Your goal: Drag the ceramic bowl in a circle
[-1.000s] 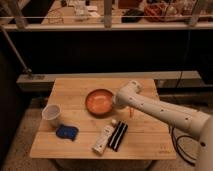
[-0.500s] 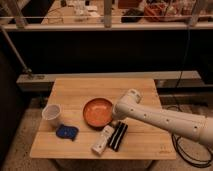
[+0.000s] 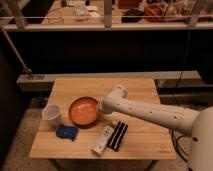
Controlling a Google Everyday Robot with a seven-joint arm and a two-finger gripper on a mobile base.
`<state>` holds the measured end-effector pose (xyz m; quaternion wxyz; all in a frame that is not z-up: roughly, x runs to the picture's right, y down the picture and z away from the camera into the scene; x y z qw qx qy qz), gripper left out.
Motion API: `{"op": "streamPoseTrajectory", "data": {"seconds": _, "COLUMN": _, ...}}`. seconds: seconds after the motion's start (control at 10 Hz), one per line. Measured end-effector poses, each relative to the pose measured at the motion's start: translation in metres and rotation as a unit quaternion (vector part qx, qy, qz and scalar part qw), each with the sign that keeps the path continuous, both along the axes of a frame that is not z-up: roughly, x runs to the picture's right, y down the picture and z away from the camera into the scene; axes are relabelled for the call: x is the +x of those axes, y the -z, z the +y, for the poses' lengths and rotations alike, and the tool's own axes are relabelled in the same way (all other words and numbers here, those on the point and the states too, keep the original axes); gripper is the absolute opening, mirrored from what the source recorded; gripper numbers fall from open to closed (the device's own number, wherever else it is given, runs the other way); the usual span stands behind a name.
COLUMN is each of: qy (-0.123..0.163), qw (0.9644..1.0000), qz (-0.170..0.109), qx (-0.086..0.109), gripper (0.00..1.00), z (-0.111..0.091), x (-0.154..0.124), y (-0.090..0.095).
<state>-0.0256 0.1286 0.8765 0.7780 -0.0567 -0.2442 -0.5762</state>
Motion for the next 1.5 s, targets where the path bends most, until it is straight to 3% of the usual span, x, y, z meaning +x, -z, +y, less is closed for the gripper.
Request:
{"op": "streamPoseTrajectory", "data": {"seconds": 0.3, "qy": -0.005, "qw": 0.9997, "qz": -0.010, "qx": 0.022, "gripper": 0.07, "z": -0.040, "x": -0.008, "y": -0.027}}
{"op": "streamPoseTrajectory", "data": {"seconds": 0.5, "qy": -0.030, "qw": 0.9992, "qz": 0.010, "qx": 0.023, "gripper": 0.07, "z": -0.053, "x": 0.010, "y": -0.039}}
{"op": "streamPoseTrajectory", "data": {"seconds": 0.7, "qy": -0.063, "qw": 0.9971, "qz": 0.040, "qx": 0.019, "gripper": 0.07, "z": -0.053, "x": 0.044, "y": -0.043}}
{"op": "streamPoseTrajectory", "data": {"seconds": 0.9, "qy": -0.093, "qw": 0.9931, "qz": 0.071, "qx": 0.009, "gripper": 0.07, "z": -0.043, "x": 0.074, "y": -0.039}}
{"op": "streamPoseTrajectory", "data": {"seconds": 1.2, "qy": -0.116, "qw": 0.9882, "qz": 0.100, "qx": 0.002, "gripper": 0.07, "z": -0.012, "x": 0.090, "y": -0.020}}
{"op": "streamPoseTrajectory", "data": {"seconds": 1.5, "qy": -0.096, "qw": 0.9896, "qz": 0.107, "qx": -0.005, "gripper": 0.07, "z": 0.013, "x": 0.081, "y": 0.003}}
